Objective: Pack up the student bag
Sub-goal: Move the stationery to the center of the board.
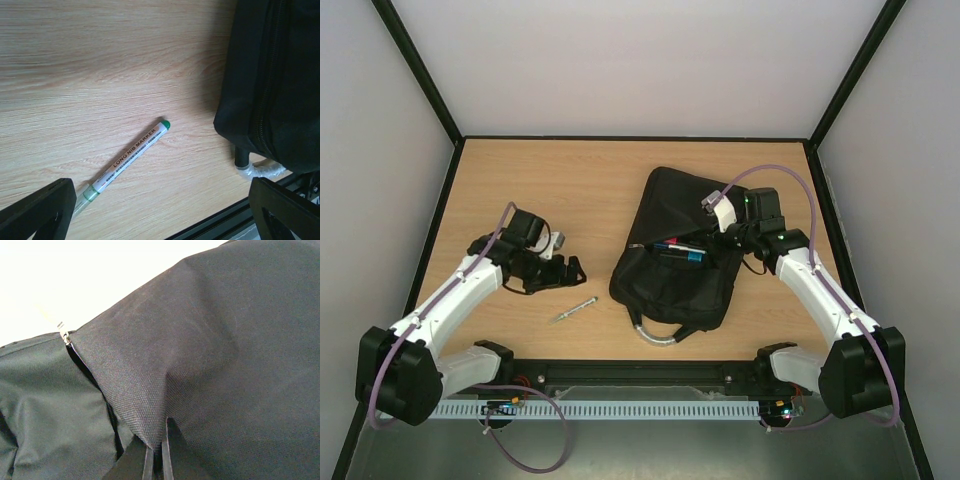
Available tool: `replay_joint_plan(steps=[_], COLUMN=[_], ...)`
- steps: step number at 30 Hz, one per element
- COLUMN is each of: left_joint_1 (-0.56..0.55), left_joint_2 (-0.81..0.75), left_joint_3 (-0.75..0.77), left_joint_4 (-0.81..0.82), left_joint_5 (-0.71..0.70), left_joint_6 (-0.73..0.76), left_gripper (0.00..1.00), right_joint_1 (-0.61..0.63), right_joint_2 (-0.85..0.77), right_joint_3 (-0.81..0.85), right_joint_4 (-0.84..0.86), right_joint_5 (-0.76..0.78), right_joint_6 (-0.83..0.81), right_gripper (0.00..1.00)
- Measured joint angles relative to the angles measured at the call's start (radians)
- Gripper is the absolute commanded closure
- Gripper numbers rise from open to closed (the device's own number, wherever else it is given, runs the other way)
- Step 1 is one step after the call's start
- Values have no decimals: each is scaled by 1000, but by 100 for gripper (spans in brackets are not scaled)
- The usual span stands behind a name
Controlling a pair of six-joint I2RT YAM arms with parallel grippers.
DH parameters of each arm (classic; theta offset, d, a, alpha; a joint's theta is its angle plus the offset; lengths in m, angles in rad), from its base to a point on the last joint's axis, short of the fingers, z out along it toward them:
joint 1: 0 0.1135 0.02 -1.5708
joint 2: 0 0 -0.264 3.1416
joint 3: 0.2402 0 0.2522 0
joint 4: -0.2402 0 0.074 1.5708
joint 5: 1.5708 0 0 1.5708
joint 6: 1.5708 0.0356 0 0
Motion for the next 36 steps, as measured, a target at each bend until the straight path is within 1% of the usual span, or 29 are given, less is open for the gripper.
replay_joint_plan(steps=[4, 7, 11, 14, 18, 25, 30, 36], left_joint_1=[0, 0, 0, 0, -27, -183, -240, -315], left_joint_2=[5, 10, 10, 14, 53, 167, 239, 360], left_joint_3=[0, -2, -24, -31, -31, -30, -7, 34], left_joint_4=[-19, -34, -42, -48, -54, -72, -83, -66], left_joint_5=[-28, -74, -136, -171, -211, -281, -355, -418], left_joint_6=[15, 17, 11, 3, -5, -17, -32, -35], left_gripper=[7, 12, 25, 32, 34, 35, 37, 46], right_joint_1=[0, 0, 0, 0, 0, 0, 0, -1], right_joint_2=[0, 0, 0, 0, 0, 0, 0, 0], right_joint_3=[0, 0, 0, 0, 0, 0, 0, 0], right_joint_4=[0, 0, 0, 0, 0, 0, 0, 0], right_joint_5=[0, 0, 0, 0, 0, 0, 0, 0], right_joint_6=[0, 0, 0, -1, -1, -1, -1, -1], right_gripper=[99, 99, 99, 99, 99, 99, 99, 99])
